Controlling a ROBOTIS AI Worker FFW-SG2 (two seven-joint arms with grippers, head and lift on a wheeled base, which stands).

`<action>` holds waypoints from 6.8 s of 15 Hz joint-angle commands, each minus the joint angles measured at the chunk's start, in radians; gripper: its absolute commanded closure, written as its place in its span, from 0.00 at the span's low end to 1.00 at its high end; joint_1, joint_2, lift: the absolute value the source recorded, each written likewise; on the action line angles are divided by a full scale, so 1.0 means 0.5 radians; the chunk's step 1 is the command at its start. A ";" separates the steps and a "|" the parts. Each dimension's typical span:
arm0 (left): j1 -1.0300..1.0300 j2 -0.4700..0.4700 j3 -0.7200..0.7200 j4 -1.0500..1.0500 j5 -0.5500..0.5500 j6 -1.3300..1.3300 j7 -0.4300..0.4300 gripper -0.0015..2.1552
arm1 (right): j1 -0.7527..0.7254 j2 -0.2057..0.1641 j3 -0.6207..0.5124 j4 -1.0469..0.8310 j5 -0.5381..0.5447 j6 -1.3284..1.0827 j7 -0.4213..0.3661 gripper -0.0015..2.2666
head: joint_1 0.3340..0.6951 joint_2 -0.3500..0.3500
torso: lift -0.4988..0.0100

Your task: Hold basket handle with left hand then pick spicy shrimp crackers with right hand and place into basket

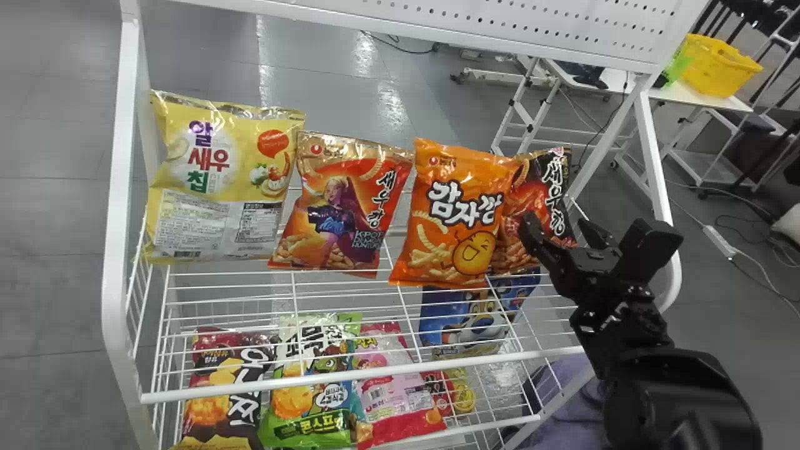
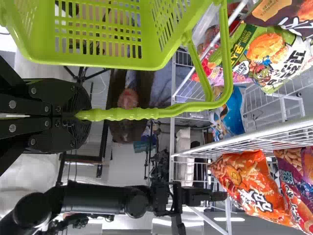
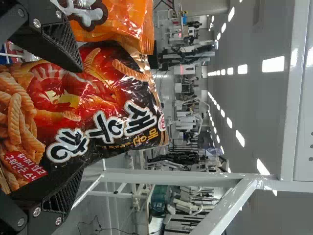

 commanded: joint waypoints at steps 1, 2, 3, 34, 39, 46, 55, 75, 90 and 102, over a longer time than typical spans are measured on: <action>0.000 -0.011 -0.002 0.007 -0.007 0.002 0.003 0.88 | -0.064 -0.012 0.008 0.064 0.026 -0.004 0.022 0.06 | 1.00 0.00 | 0.91; 0.000 -0.011 -0.005 0.007 -0.013 0.002 0.003 0.88 | -0.079 -0.018 0.017 0.077 0.054 -0.004 0.022 0.06 | 1.00 0.00 | 0.91; 0.000 -0.011 -0.008 0.010 -0.020 0.002 0.003 0.88 | -0.101 -0.028 0.023 0.098 0.057 -0.004 0.022 0.06 | 1.00 0.00 | 0.91; -0.043 -0.011 -0.002 0.084 -0.020 0.002 -0.021 0.88 | -0.070 -0.028 0.060 0.015 0.057 -0.059 -0.153 0.76 | 1.00 0.00 | 0.91; -0.040 -0.011 -0.002 0.081 -0.020 0.002 -0.028 0.88 | 0.047 -0.021 0.057 -0.203 0.054 -0.096 -0.297 0.75 | 1.00 0.00 | 0.91; -0.040 -0.011 -0.014 0.078 -0.023 0.002 -0.037 0.88 | 0.258 -0.012 -0.017 -0.543 -0.008 0.070 -0.503 0.75 | 1.00 0.00 | 0.91; -0.046 -0.011 -0.014 0.069 -0.013 0.002 -0.046 0.88 | 0.617 0.061 -0.044 -1.105 -0.222 0.738 -0.500 0.75 | 1.00 0.00 | 0.91; -0.037 -0.011 -0.023 -0.171 0.066 0.002 0.055 0.88 | 0.909 0.080 -0.357 -2.074 -1.106 2.444 -0.276 0.76 | 1.00 0.00 | 0.91; -0.083 -0.011 -0.026 -0.134 0.054 0.002 0.080 0.88 | 1.004 0.049 0.198 -2.175 -0.986 2.829 -0.193 0.76 | 1.00 0.20 | 0.91; -0.089 -0.011 -0.048 -0.112 0.048 0.002 0.071 0.88 | 1.001 -0.098 0.937 -1.887 -0.446 2.825 -0.202 0.76 | 1.00 0.31 | 0.91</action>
